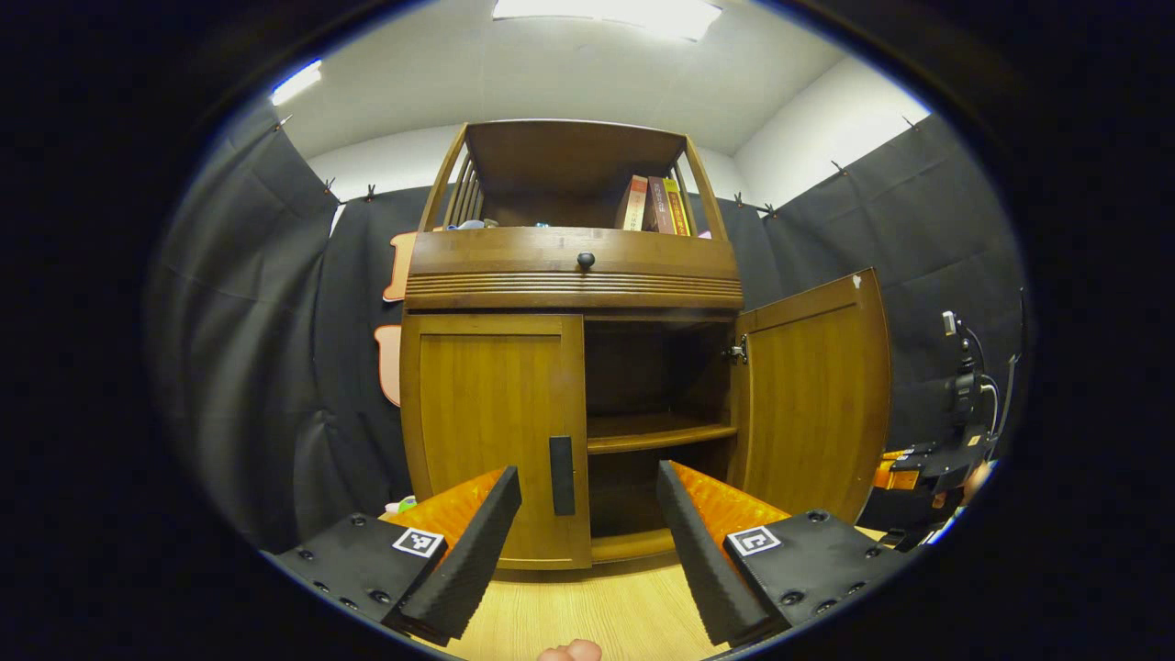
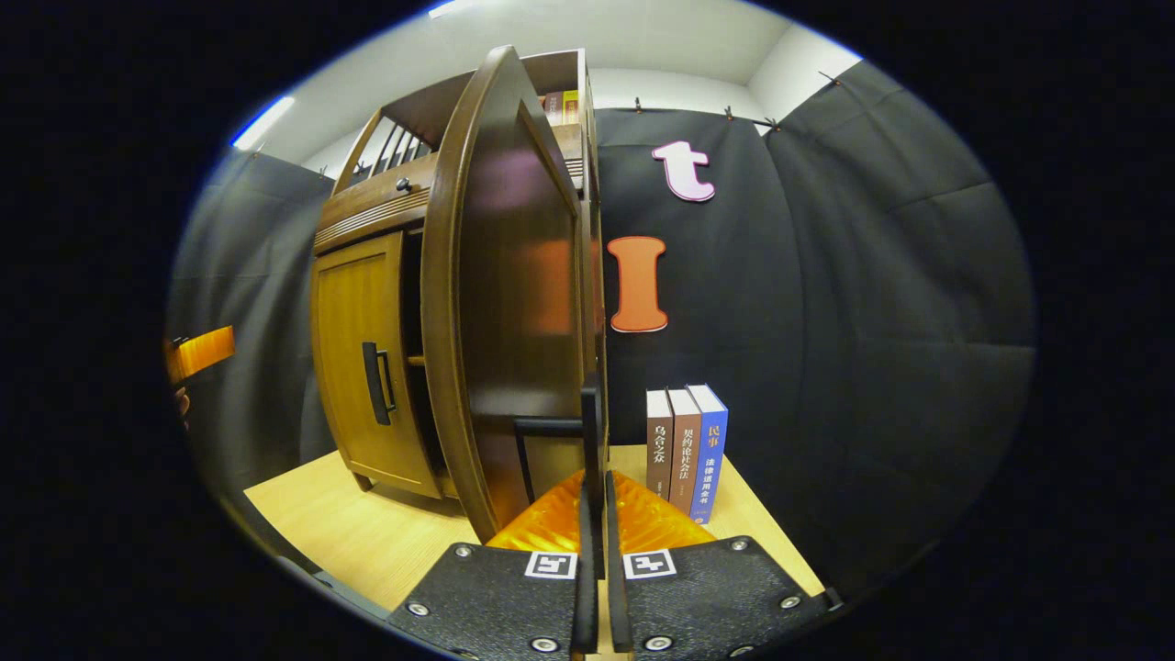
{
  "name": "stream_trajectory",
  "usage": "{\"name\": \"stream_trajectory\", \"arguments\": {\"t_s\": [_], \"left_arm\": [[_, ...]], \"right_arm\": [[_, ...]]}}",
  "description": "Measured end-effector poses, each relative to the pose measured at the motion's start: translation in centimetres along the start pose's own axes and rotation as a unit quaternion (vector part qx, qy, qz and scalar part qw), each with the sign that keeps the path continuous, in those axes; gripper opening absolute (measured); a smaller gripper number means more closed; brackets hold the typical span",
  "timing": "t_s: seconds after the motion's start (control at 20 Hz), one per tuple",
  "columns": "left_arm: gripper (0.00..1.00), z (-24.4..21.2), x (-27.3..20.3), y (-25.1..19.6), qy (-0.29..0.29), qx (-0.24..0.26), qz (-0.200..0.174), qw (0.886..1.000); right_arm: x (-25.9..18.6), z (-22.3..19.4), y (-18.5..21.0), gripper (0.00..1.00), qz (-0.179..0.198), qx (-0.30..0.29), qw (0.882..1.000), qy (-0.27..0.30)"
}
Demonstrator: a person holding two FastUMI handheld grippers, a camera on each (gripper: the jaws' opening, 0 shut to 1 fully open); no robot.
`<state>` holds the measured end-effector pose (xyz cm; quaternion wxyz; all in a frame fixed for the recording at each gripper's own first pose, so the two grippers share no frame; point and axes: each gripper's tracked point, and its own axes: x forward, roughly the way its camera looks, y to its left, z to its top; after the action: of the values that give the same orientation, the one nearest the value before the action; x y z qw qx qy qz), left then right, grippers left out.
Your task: Open the right door of the double-door shoe cabinet with the right hand, and open the left door with the left hand.
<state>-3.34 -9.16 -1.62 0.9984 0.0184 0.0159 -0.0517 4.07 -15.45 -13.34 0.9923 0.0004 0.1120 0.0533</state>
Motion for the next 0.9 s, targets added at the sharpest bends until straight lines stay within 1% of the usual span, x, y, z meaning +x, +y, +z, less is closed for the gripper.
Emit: {"name": "stream_trajectory", "arguments": {"t_s": [0.2,0.25,0.35,0.4,0.5,0.55,0.6,0.65,0.7,0.8,0.85,0.9], "left_arm": [[0.96,0.3,0.0,0.4,-0.002,0.002,0.006,1.0],[0.94,0.4,0.0,0.4,-0.004,0.003,0.006,1.0],[0.94,0.8,0.0,0.3,-0.007,0.006,0.007,1.0],[0.96,1.0,0.0,0.2,-0.008,0.007,0.007,1.0],[0.96,1.0,0.1,-0.1,-0.009,0.008,0.005,1.0],[0.94,0.7,0.0,-0.2,-0.005,0.011,0.005,1.0],[0.95,0.5,-0.1,-0.3,-0.001,0.012,0.005,1.0],[0.98,0.3,-0.2,-0.6,0.001,0.012,0.004,1.0],[0.98,0.0,-0.4,-0.8,0.004,0.011,0.003,1.0],[0.95,-0.2,-0.4,-1.0,0.007,0.008,0.0,1.0],[0.96,-0.4,-0.5,-1.1,0.008,0.007,0.0,1.0],[0.95,-0.4,-0.4,-1.0,0.008,0.007,0.0,1.0]], "right_arm": [[-0.1,0.0,-1.0,0.04,0.019,-0.001,1.0,0.002],[0.0,-0.1,-1.1,0.04,0.024,-0.004,1.0,0.003],[0.1,0.0,-1.2,0.05,0.034,-0.011,0.999,0.006],[0.1,0.0,-1.5,0.05,0.038,-0.012,0.999,0.007],[0.1,0.0,-1.9,0.05,0.045,-0.008,0.999,0.005],[0.2,0.1,-2.0,0.05,0.049,-0.007,0.999,0.002],[0.2,0.2,-2.1,0.05,0.052,-0.007,0.999,-0.001],[0.2,0.2,-2.2,0.05,0.056,-0.005,0.998,-0.005],[0.3,0.2,-2.3,0.05,0.059,-0.003,0.998,-0.011],[0.1,0.3,-2.5,0.05,0.069,0.006,0.997,-0.021],[0.1,0.3,-2.5,0.05,0.076,0.009,0.997,-0.024],[-0.1,-0.4,-2.6,0.06,0.08,0.011,0.997,-0.016]]}}
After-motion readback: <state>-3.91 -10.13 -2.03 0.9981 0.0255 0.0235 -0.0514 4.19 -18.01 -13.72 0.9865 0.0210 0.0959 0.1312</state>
